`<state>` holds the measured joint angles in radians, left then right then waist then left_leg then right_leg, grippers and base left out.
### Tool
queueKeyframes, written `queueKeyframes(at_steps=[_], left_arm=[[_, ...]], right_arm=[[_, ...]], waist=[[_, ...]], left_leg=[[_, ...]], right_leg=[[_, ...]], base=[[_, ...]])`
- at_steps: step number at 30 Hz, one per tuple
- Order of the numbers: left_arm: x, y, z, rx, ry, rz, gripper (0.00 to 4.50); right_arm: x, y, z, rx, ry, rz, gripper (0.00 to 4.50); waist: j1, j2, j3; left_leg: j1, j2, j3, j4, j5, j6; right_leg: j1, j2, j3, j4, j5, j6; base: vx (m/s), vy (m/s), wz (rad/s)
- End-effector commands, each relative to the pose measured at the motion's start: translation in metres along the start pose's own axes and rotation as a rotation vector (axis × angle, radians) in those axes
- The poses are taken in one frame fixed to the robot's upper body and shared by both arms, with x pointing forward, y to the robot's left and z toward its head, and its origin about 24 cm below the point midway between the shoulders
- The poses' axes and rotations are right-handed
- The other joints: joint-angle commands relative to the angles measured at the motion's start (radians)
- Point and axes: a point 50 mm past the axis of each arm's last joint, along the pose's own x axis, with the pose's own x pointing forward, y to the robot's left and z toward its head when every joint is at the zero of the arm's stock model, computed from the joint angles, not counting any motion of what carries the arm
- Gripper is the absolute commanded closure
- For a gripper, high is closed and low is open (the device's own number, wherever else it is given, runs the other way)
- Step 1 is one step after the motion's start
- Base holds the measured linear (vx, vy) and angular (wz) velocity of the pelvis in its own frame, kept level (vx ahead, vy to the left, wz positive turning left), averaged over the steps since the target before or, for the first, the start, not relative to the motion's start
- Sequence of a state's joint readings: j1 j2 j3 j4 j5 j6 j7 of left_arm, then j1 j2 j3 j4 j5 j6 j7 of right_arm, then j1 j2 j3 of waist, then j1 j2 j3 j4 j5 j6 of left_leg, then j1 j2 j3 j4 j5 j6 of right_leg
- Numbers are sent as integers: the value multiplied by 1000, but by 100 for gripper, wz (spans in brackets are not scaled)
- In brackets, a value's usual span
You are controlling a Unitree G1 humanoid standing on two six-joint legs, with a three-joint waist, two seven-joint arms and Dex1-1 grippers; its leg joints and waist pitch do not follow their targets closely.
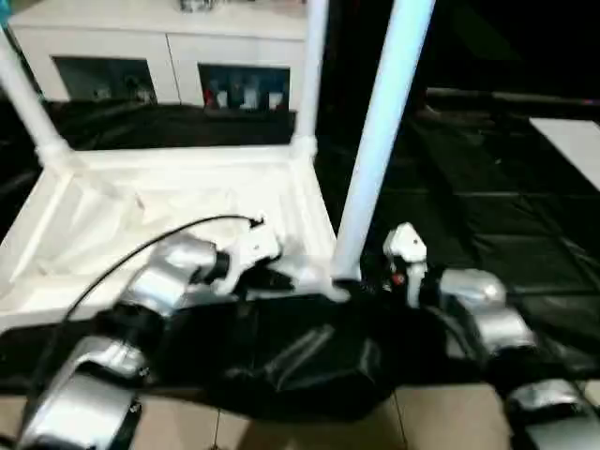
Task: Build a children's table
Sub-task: Rotate leg to tighten
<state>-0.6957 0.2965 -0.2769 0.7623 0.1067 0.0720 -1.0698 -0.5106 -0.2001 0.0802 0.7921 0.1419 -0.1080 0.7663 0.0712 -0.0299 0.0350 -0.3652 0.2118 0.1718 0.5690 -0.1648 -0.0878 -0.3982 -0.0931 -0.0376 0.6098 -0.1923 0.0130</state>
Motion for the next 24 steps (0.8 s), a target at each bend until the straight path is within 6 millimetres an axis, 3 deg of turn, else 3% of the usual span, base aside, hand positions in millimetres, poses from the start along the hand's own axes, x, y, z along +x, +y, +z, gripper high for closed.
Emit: queueKeyframes(at_steps=[1, 4, 5, 12, 13, 14, 16, 18, 20, 24], left_arm=[[24, -15, -2, -42, 8, -53, 450], [41, -14, 10, -58, -6, 6, 450], [46, -14, 13, -56, -4, 16, 450], [56, -13, 22, -16, 7, 52, 450], [57, -13, 22, -8, 10, 53, 450], [56, -13, 21, 0, 14, 49, 450], [56, -13, 19, 11, 19, 42, 450], [56, -12, 18, 21, 25, 46, 450], [55, -11, 17, 25, 25, 48, 450], [54, -11, 18, 38, 19, 45, 450]], right_arm=[[7, -1, -15, 88, 81, -158, 189], [29, 8, -18, 179, 105, -339, 189], [36, 11, -16, 174, 117, -380, 189], [57, 19, -1, 176, 113, -479, 189], [58, 20, 0, 160, 108, -476, 133], [58, 20, 0, 155, 110, -486, 119], [57, 20, -1, 151, 108, -488, 114], [54, 16, -2, 121, 114, -506, 86], [49, 10, -1, 85, 115, -537, 76], [37, -1, 1, 15, 109, -553, 65]], waist=[[0, 9, -44], [-17, 11, -42], [-19, 13, -43], [-26, 15, -40], [-27, 14, -40], [-25, 9, -40], [-25, 8, -42], [-16, 9, -46], [-11, 10, -46], [5, 7, -46]], left_leg=[[10, 7, 0, -77, -377, -22], [7, 3, -7, -80, -415, -40], [12, 3, -10, -80, -438, -43], [16, 3, -13, -81, -497, -33], [15, 3, -12, -81, -501, -30], [14, 3, -12, -81, -495, -27], [11, 4, -11, -83, -476, -21], [15, 7, -4, -82, -435, -17], [8, 9, -3, -85, -399, -16], [15, 9, 6, -81, -363, -4]], right_leg=[[26, -37, 23, -92, -387, -165], [24, -35, 19, -97, -433, -152], [21, -37, 18, -103, -468, -141], [10, -36, 16, -115, -498, -122], [10, -34, 16, -115, -490, -122], [11, -36, 16, -114, -487, -124], [14, -37, 17, -113, -470, -127], [14, -35, 21, -109, -381, -151], [22, -35, 22, -101, -322, -165], [24, -35, 26, -99, -268, -174]], base=[[0, 0, 0], [0, 0, 0], [0, 0, 0], [0, 0, 0], [0, 0, 0], [0, 0, 0], [0, 0, 0], [0, 0, 0], [0, 0, 0], [0, 0, 0]])
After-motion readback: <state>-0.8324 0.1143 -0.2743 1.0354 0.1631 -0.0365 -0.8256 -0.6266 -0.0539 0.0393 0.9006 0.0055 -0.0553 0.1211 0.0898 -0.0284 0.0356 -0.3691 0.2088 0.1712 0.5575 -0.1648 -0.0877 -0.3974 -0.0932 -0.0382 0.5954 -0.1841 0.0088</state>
